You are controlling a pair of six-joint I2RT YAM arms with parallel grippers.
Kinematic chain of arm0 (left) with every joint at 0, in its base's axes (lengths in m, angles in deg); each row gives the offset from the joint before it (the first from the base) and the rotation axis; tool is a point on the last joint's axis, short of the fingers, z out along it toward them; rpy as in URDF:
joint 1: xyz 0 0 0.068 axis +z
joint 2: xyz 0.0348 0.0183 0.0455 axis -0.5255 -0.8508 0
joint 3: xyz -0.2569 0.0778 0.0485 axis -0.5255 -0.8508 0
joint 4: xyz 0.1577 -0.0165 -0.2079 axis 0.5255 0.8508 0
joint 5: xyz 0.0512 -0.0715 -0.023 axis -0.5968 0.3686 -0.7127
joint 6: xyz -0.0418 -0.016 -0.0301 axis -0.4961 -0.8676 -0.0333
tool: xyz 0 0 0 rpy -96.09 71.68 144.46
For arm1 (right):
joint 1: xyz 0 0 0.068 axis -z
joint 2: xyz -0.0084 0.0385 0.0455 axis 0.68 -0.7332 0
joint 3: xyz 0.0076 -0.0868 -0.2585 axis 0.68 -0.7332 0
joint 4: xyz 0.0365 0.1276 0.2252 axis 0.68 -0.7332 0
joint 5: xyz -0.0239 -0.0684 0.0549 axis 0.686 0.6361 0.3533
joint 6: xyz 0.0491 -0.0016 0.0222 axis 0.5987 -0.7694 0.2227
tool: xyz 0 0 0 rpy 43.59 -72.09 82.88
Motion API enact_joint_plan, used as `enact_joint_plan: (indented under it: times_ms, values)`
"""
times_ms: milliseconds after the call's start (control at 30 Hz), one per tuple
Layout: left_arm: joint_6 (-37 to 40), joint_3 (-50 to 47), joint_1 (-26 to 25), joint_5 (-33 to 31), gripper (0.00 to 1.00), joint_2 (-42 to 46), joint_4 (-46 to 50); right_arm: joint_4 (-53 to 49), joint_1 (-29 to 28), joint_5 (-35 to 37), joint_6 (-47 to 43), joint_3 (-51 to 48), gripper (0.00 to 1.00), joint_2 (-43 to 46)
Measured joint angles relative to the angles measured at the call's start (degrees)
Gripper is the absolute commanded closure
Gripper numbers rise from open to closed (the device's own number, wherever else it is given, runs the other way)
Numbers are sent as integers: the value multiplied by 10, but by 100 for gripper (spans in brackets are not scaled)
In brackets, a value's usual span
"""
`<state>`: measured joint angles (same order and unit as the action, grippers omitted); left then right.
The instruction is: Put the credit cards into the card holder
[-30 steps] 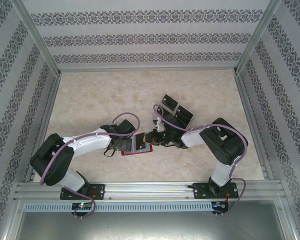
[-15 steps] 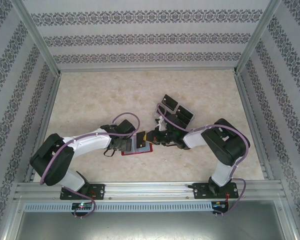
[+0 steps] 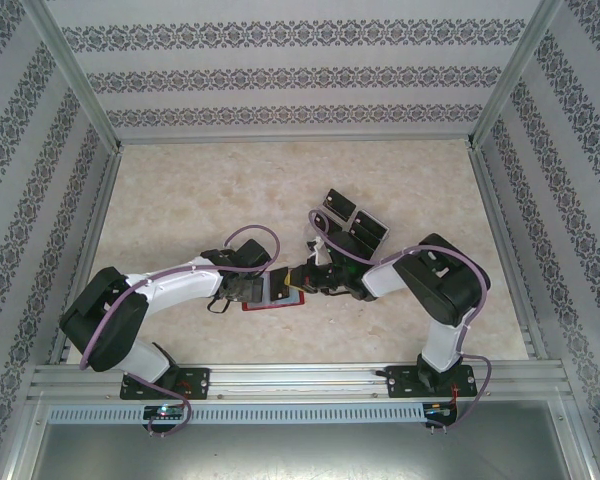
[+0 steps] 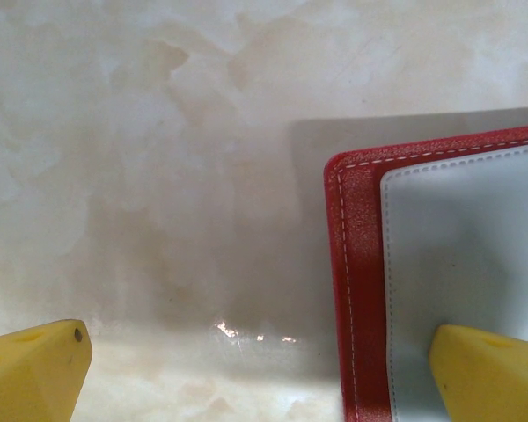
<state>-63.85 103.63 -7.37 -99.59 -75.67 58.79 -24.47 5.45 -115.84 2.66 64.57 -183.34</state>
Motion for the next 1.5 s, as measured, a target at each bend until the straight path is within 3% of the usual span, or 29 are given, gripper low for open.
enact_joint_plan:
  times_ms: [1500]
  values:
    - [-4, -3, 0, -39, 0, 4, 31, -20, 0, -35, 7, 24, 100, -28]
